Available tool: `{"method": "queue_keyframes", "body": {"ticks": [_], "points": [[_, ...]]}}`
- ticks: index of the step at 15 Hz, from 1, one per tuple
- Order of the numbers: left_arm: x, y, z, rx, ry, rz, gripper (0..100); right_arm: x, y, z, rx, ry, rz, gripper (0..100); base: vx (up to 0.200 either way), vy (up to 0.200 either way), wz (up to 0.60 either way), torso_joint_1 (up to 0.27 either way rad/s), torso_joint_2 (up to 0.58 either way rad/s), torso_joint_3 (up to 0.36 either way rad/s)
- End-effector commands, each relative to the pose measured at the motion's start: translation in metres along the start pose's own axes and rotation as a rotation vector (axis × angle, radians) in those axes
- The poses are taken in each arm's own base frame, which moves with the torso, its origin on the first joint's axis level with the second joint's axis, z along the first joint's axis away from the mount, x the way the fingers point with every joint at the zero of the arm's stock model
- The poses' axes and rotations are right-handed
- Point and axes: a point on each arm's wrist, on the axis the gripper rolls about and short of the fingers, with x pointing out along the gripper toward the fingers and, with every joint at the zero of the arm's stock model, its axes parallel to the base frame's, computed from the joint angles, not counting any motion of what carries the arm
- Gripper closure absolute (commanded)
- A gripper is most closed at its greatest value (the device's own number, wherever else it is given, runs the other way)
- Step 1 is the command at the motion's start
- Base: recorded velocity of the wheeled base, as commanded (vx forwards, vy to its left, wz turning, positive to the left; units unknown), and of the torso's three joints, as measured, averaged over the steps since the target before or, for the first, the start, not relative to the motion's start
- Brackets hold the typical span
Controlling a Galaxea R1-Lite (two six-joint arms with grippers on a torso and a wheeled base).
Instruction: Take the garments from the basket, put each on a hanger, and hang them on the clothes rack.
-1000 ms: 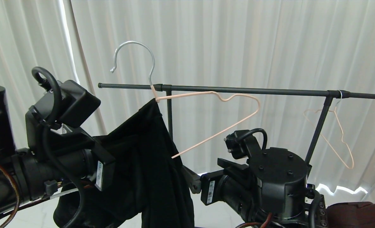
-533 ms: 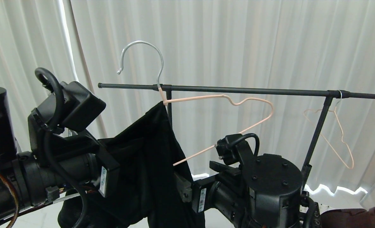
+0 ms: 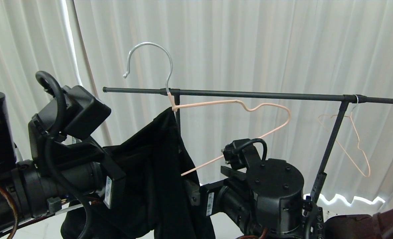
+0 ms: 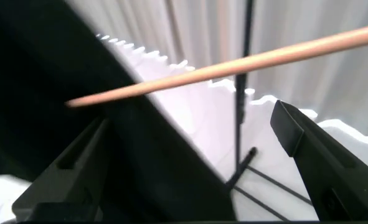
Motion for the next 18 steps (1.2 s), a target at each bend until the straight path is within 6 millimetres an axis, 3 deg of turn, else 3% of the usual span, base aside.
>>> {"method": "queue_keyframes", "body": {"ticks": [1, 7, 11, 18], "points": [[-0.001, 0.0, 0.001, 0.0, -0.006, 0.002, 100, 0.006, -0.016, -0.006, -0.013, 0.019, -0.063, 0, 0.0, 0.0, 0.0, 0.0, 0.0, 0.0], [0.0, 0.003, -0.001, -0.003, 0.007, 0.024, 100, 0.004, -0.043, -0.012, -0.088, 0.052, -0.151, 0, 0.0, 0.0, 0.0, 0.0, 0.0, 0.0], [0.001, 0.004, -0.007, 0.0, 0.029, 0.032, 100, -0.01, -0.068, -0.008, -0.112, 0.065, -0.212, 0, 0.0, 0.0, 0.0, 0.0, 0.0, 0.0], [0.0, 0.003, -0.027, 0.007, 0.093, 0.033, 100, -0.027, -0.123, 0.017, -0.117, 0.048, -0.299, 0, 0.0, 0.0, 0.0, 0.0, 0.0, 0.0]]}}
